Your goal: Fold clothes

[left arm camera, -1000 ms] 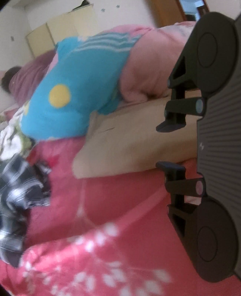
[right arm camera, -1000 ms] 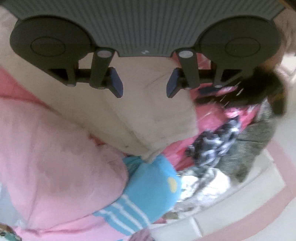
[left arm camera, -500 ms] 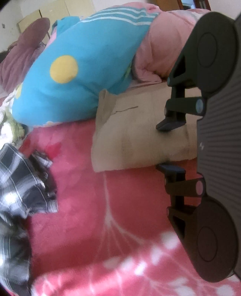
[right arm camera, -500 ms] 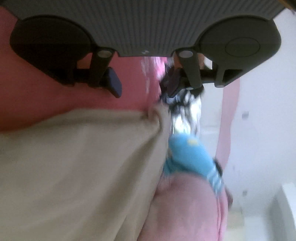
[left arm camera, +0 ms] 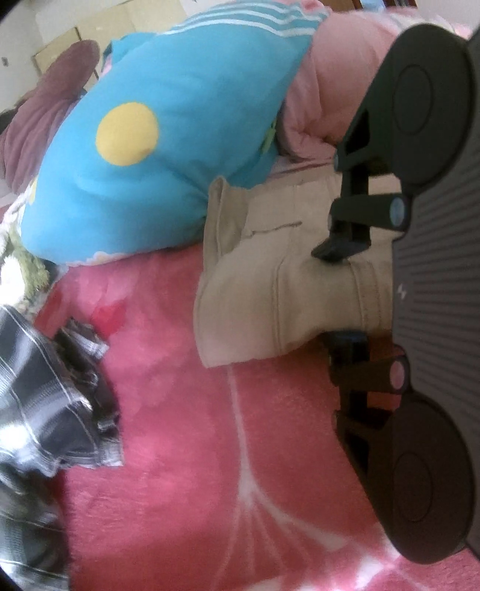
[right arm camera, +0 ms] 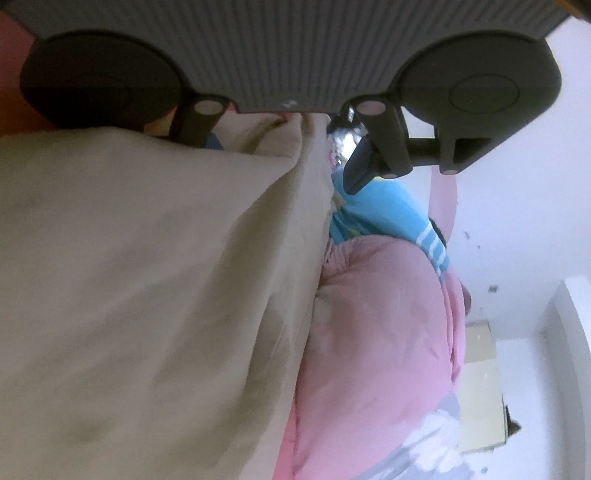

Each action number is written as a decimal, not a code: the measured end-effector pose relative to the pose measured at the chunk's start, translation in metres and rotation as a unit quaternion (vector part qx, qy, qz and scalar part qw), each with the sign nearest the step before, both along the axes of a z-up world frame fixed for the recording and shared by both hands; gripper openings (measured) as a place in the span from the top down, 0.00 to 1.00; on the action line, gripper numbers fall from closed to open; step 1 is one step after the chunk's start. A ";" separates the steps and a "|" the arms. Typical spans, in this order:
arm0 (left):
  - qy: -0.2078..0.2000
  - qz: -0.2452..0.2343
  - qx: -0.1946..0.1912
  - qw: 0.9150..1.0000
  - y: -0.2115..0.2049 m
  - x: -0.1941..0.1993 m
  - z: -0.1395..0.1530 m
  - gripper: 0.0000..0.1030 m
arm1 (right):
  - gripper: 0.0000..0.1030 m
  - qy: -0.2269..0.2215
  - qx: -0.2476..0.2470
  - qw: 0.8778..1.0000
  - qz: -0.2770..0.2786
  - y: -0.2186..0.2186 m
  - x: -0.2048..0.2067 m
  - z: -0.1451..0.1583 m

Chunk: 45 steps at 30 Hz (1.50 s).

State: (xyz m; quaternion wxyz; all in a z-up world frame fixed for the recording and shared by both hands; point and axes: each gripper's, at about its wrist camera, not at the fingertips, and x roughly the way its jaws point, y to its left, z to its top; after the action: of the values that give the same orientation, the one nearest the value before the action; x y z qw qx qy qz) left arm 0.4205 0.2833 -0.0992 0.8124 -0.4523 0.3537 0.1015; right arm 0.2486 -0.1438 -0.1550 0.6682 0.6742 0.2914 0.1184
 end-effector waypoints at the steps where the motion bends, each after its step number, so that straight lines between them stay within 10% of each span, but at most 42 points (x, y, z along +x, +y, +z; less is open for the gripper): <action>1: 0.000 0.000 0.013 1.000 -0.004 0.001 0.002 0.78 | 0.39 0.000 0.005 1.000 -0.004 -0.002 0.001 -0.002; 3: -0.001 -0.003 0.036 0.999 -0.010 0.001 0.009 0.85 | 0.54 0.001 0.011 1.000 -0.012 -0.010 0.002 -0.004; 5: 0.001 -0.004 0.048 0.999 -0.014 0.000 0.019 0.88 | 0.94 0.004 0.028 1.000 -0.011 -0.015 0.002 -0.012; 8: -0.006 -0.001 0.035 0.999 -0.009 -0.006 0.034 0.89 | 0.97 0.006 0.051 0.999 -0.009 -0.021 0.001 -0.022; 21: 0.008 0.012 0.032 0.999 0.009 -0.092 0.072 0.90 | 0.98 -0.049 0.031 0.998 0.030 -0.028 -0.038 0.023; 36: 0.066 0.043 0.037 0.996 0.038 -0.177 0.050 0.88 | 0.98 0.021 0.020 0.994 0.103 -0.007 -0.108 0.001; 41: 0.086 0.057 0.028 0.994 0.041 -0.191 0.059 0.61 | 0.82 0.035 -0.011 0.991 0.127 -0.010 -0.101 0.003; 45: 0.070 0.071 0.043 0.994 0.037 -0.222 0.087 0.58 | 0.59 0.027 -0.038 0.990 0.132 -0.021 -0.112 0.014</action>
State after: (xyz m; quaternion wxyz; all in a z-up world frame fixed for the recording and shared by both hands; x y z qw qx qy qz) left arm 0.1980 0.3201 -0.0123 0.7949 -0.4328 0.3724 0.2053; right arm 0.1370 -0.1651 -0.1409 0.6636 0.6071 0.4002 0.1758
